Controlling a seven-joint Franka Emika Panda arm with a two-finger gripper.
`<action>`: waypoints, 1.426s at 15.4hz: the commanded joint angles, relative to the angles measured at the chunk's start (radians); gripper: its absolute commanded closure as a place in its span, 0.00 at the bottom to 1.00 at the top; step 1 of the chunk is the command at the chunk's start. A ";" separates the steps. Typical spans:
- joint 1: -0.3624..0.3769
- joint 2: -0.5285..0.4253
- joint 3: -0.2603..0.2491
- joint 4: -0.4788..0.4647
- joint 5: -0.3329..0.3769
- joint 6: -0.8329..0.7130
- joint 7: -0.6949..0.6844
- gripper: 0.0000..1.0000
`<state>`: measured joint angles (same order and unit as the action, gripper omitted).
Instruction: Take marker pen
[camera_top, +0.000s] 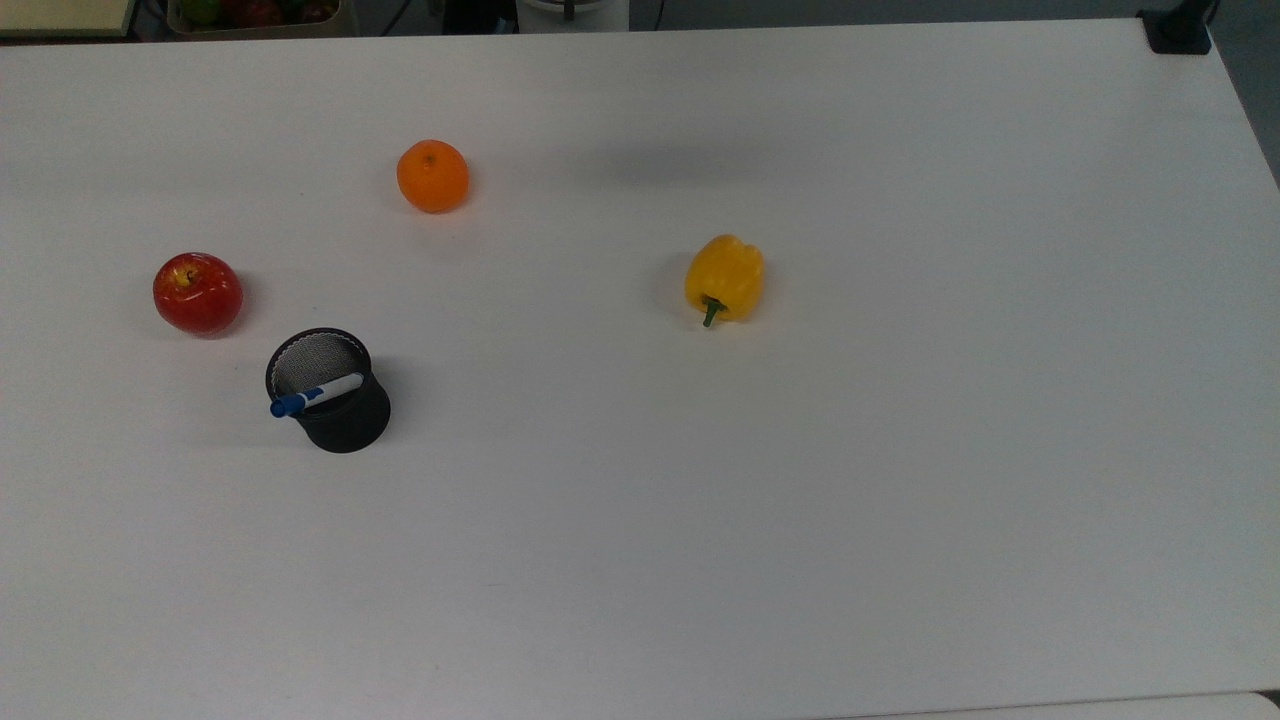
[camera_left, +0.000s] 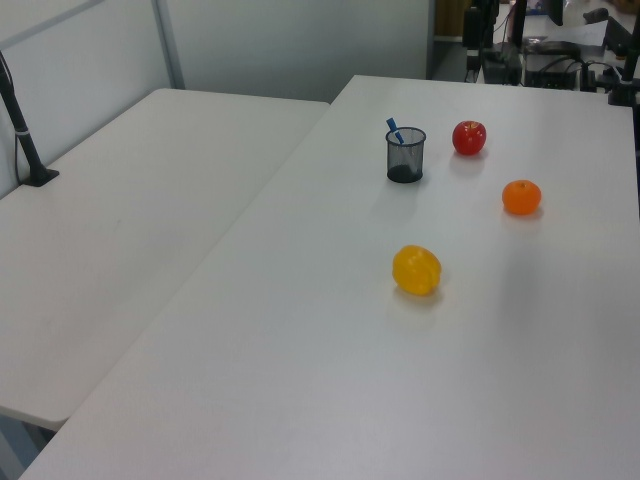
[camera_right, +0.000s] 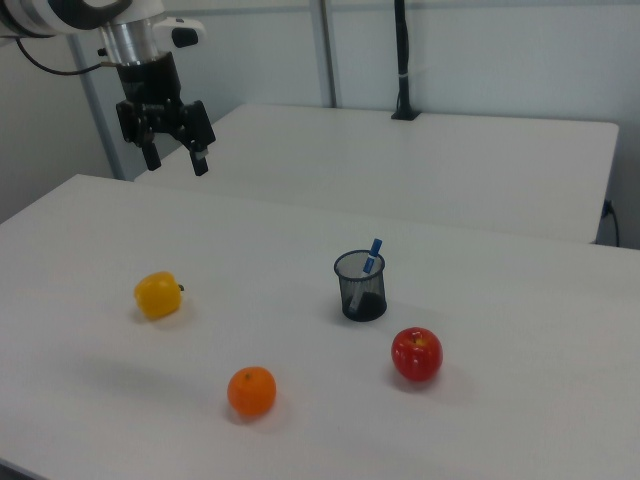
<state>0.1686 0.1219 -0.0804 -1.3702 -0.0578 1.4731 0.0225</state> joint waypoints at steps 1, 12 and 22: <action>0.002 -0.021 -0.004 -0.029 -0.002 -0.016 -0.019 0.00; -0.018 -0.004 -0.010 -0.020 -0.002 -0.004 -0.024 0.00; -0.145 0.126 -0.010 -0.026 -0.001 0.291 -0.022 0.00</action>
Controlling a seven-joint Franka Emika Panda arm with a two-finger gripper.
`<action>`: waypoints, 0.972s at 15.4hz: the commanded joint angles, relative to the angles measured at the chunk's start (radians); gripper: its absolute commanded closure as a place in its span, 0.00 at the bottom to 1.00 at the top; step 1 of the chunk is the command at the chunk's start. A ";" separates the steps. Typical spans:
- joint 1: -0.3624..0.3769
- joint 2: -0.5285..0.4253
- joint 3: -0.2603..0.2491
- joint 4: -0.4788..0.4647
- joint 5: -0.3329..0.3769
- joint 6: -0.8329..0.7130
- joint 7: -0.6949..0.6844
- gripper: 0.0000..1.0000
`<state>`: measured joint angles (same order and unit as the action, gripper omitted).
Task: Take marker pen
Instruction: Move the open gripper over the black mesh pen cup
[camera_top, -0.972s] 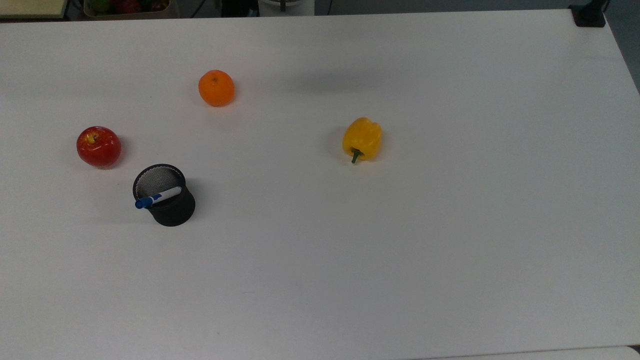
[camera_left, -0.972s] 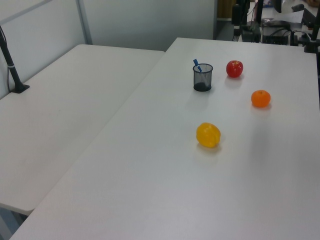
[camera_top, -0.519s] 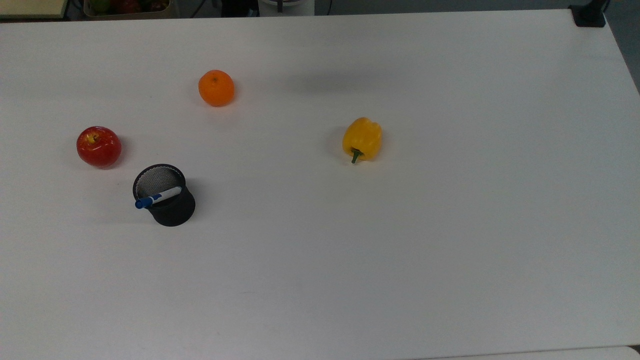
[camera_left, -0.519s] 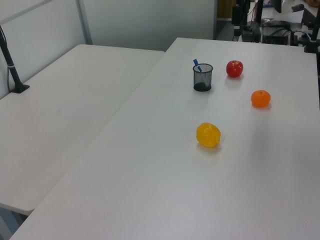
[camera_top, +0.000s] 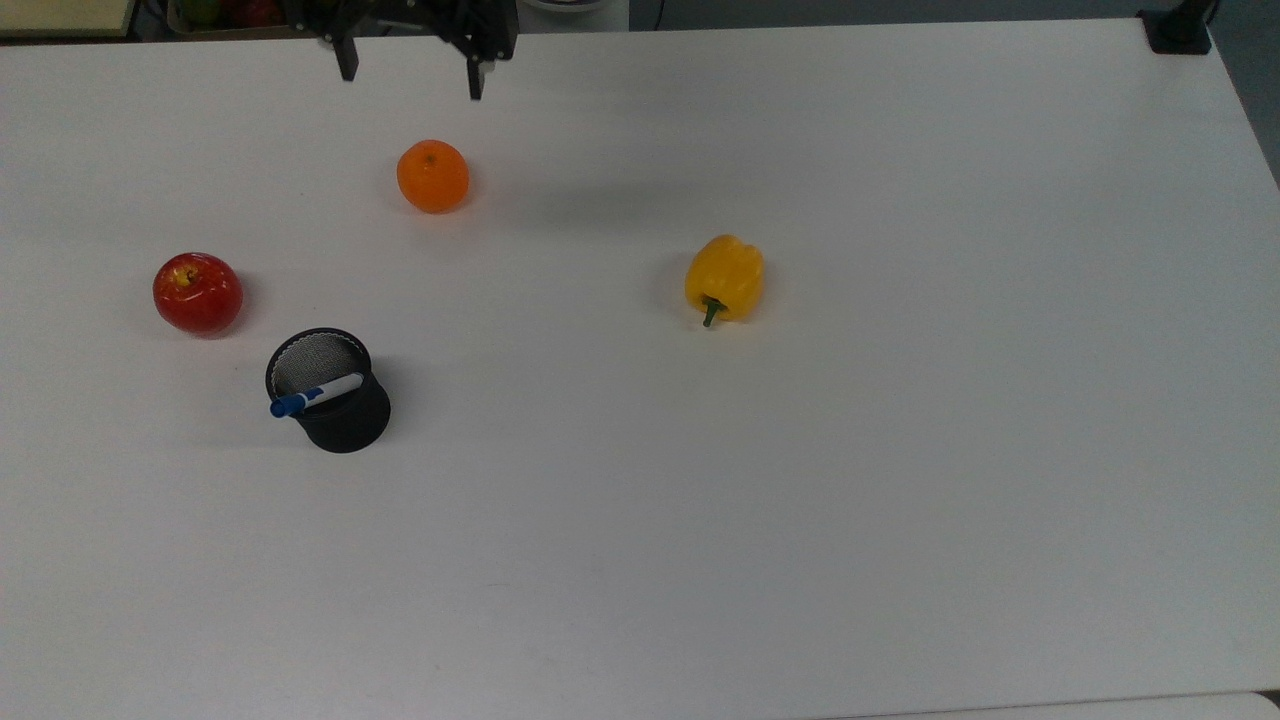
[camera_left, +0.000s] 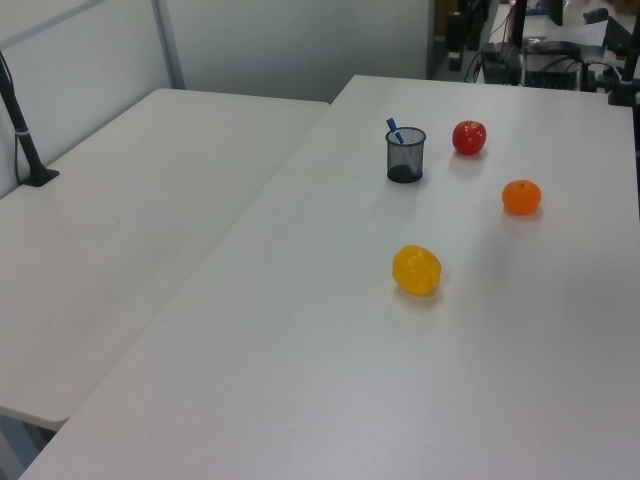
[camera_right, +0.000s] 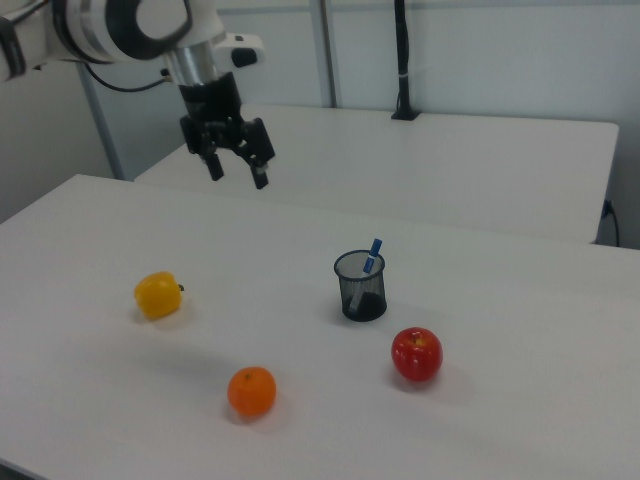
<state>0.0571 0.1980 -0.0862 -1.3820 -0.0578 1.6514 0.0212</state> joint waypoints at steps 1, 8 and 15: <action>-0.046 0.075 -0.004 -0.014 -0.001 0.158 -0.024 0.00; -0.109 0.214 -0.004 -0.014 -0.002 0.459 -0.014 0.00; -0.134 0.316 -0.004 -0.016 -0.008 0.654 0.009 0.00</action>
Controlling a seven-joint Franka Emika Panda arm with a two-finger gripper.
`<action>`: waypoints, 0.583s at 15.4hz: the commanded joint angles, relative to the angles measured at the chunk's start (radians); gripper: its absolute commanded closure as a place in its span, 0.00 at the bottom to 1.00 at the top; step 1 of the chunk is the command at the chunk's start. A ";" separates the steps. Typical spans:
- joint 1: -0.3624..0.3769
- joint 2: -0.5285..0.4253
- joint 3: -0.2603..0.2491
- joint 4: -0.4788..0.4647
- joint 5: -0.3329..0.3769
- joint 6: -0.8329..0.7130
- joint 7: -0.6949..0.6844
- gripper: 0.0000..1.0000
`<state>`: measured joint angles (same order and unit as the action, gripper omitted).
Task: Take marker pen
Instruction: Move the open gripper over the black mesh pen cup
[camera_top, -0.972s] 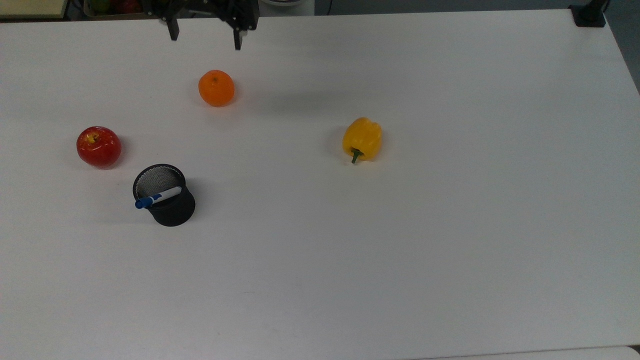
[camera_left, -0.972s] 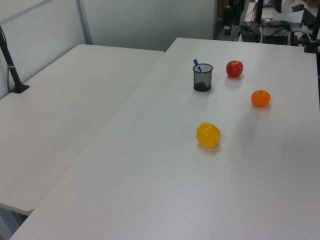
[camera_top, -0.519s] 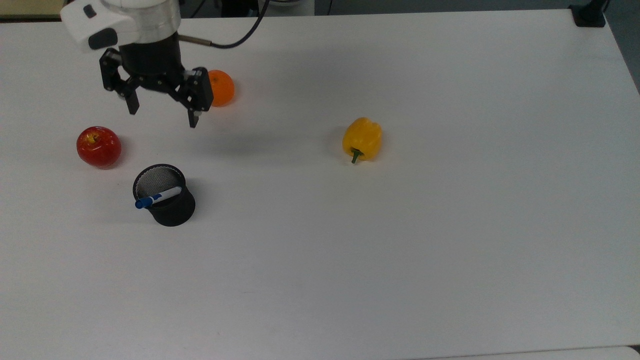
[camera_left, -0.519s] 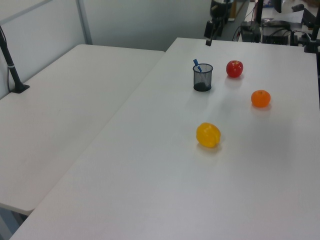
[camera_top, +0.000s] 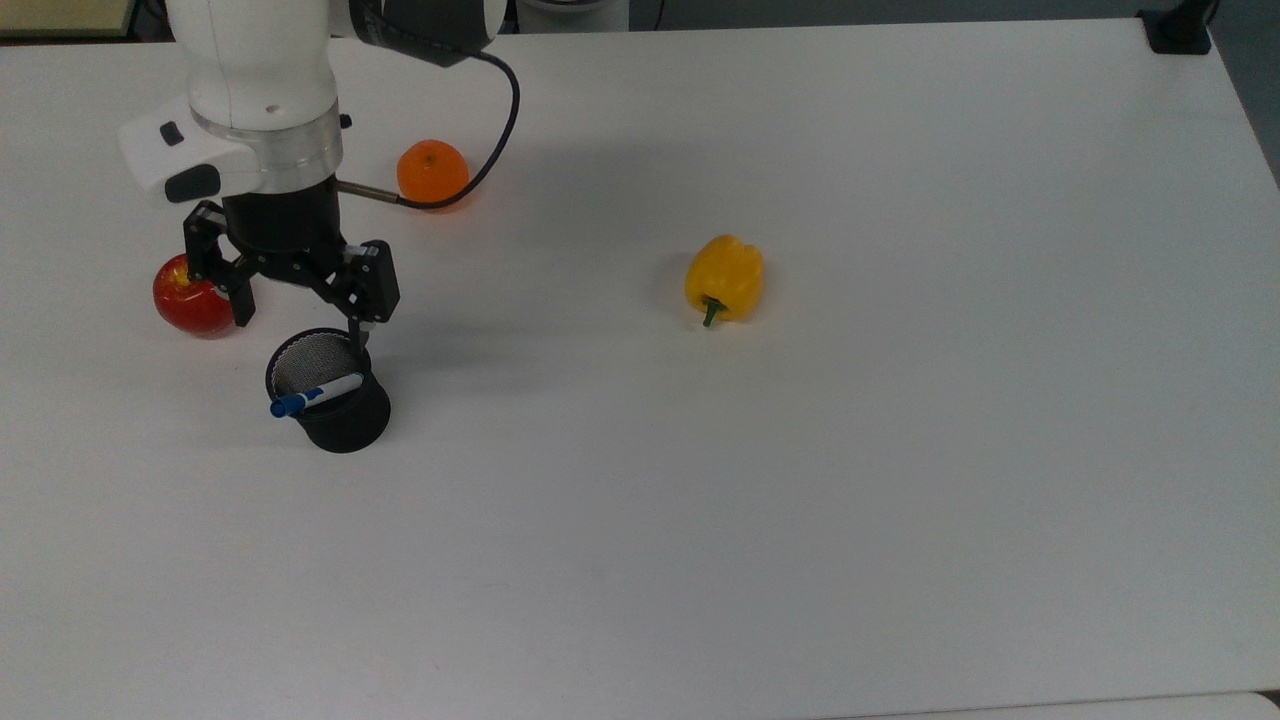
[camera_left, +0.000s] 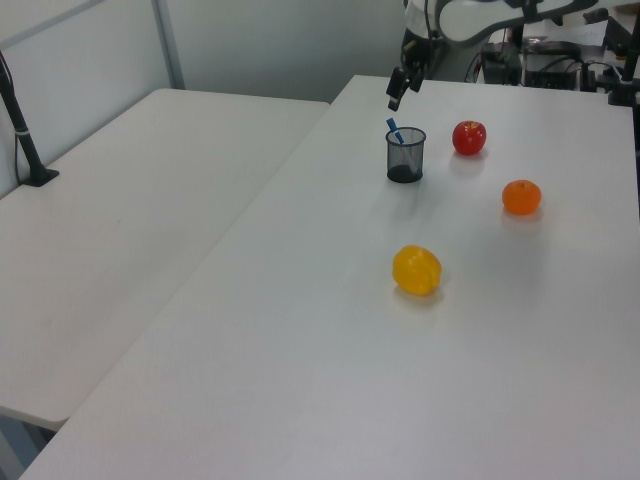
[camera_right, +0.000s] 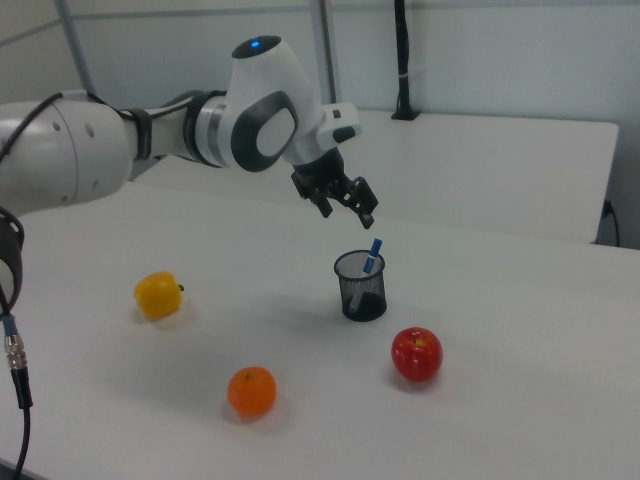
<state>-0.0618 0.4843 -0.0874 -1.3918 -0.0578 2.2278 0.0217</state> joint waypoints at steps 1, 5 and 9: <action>-0.016 0.043 -0.003 -0.006 -0.010 0.099 0.012 0.03; -0.030 0.083 -0.003 -0.007 -0.011 0.170 0.015 0.17; -0.032 0.088 -0.003 -0.021 -0.013 0.191 0.015 0.37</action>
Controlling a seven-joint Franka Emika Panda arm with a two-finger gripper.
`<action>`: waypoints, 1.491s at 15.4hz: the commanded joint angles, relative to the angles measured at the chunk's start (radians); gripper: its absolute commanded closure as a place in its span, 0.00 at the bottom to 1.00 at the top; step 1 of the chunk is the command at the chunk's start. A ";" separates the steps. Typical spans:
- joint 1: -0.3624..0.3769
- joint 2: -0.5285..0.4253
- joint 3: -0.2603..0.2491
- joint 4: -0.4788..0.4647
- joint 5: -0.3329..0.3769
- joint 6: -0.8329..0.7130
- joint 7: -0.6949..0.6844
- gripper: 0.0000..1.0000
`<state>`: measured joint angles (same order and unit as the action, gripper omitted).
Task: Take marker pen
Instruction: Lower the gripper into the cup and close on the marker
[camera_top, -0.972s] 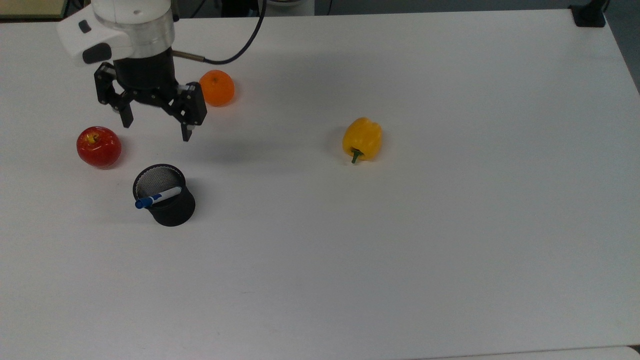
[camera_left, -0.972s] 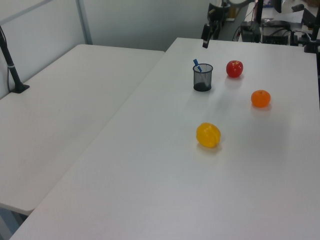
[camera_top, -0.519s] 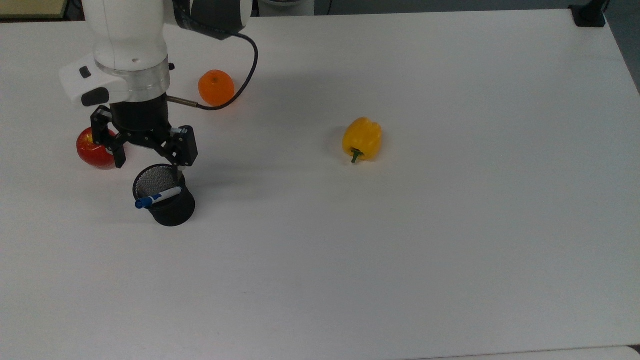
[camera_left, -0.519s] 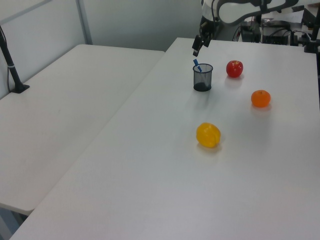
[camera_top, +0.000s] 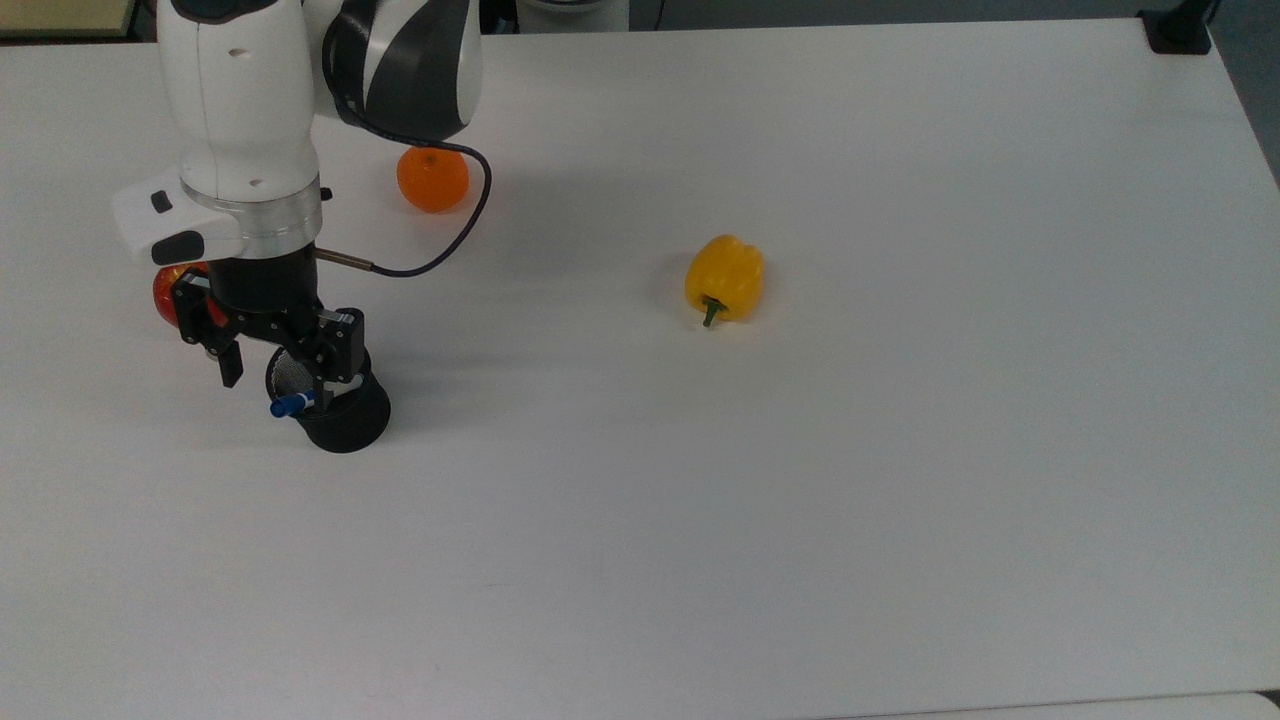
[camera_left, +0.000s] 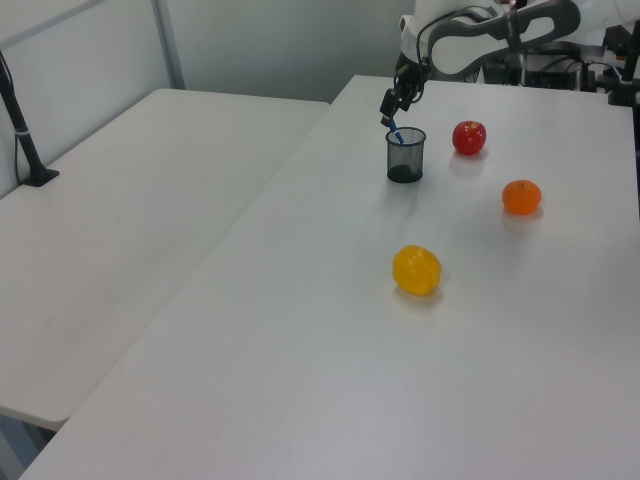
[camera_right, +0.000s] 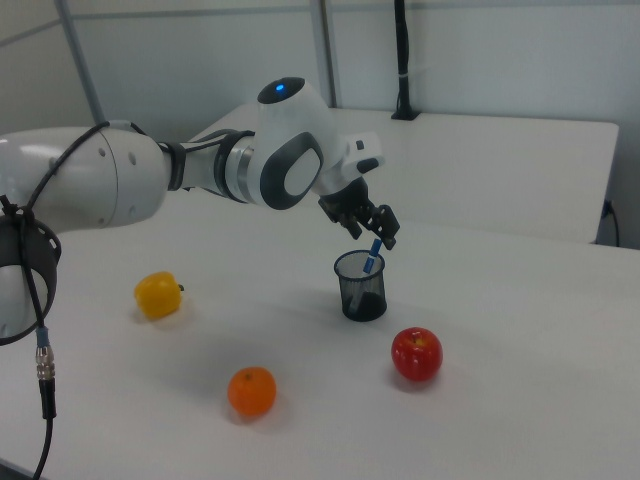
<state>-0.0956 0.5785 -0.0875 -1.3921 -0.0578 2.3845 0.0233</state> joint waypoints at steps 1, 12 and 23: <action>0.002 -0.002 -0.003 -0.025 -0.010 0.039 0.013 0.45; 0.005 0.009 -0.003 -0.033 -0.005 0.067 0.015 0.72; 0.007 -0.008 -0.003 -0.041 0.000 0.058 0.030 0.84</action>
<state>-0.0965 0.5985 -0.0873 -1.3951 -0.0576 2.4179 0.0262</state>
